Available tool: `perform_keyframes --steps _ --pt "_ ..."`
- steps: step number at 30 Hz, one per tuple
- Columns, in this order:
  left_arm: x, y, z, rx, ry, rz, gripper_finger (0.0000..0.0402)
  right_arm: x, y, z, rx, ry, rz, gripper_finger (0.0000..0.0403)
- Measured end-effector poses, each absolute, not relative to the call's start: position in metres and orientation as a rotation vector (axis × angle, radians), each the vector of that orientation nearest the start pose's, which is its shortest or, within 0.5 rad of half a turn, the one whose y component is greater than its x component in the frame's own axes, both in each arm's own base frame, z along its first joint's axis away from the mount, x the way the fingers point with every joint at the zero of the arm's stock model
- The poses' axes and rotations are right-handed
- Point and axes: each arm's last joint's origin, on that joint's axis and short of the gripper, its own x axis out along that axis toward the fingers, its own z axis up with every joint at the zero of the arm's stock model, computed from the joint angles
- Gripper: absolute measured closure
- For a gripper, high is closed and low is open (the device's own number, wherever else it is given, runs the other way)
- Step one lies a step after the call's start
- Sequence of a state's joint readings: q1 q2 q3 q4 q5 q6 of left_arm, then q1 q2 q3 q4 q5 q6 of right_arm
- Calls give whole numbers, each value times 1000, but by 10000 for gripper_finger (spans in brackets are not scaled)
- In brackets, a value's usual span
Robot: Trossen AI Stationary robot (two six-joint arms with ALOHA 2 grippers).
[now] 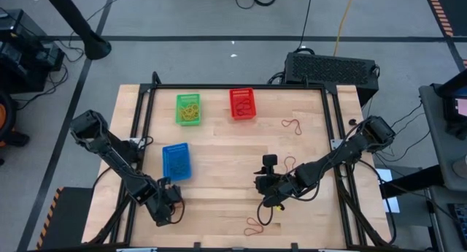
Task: Sort rubber bands into baskets
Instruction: Put the red rubber band into the red bin
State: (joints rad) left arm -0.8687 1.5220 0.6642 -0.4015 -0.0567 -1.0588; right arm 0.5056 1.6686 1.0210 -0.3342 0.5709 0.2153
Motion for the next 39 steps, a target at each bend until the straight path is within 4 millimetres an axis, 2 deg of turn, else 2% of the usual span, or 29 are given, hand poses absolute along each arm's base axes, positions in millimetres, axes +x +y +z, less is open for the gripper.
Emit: perform_keyframes --steps 4,8,11,16,21,27,31,36,39 --pt "157 -190 122 -291 1335 -20 283 295 145 190 -304 826 -148 259" --pt "158 -193 124 -273 1325 -42 290 295 145 190 -305 826 -148 259" --pt "158 -193 127 -268 1322 -40 314 295 145 190 -305 826 -148 259" --pt "159 -194 129 -277 1317 -47 383 295 145 190 -305 825 -148 259" --pt "160 -191 140 -306 1306 -69 393 295 145 190 -305 825 -148 259" --pt "177 -183 190 -332 1123 -192 396 296 146 190 -307 816 -145 259" --pt "190 -171 234 -297 902 -229 397 296 146 191 -309 812 -142 259" --pt "201 -146 275 -133 653 -117 398 296 146 191 -309 813 -142 259" --pt "212 -123 288 -78 567 17 398 296 146 191 -309 813 -142 259"
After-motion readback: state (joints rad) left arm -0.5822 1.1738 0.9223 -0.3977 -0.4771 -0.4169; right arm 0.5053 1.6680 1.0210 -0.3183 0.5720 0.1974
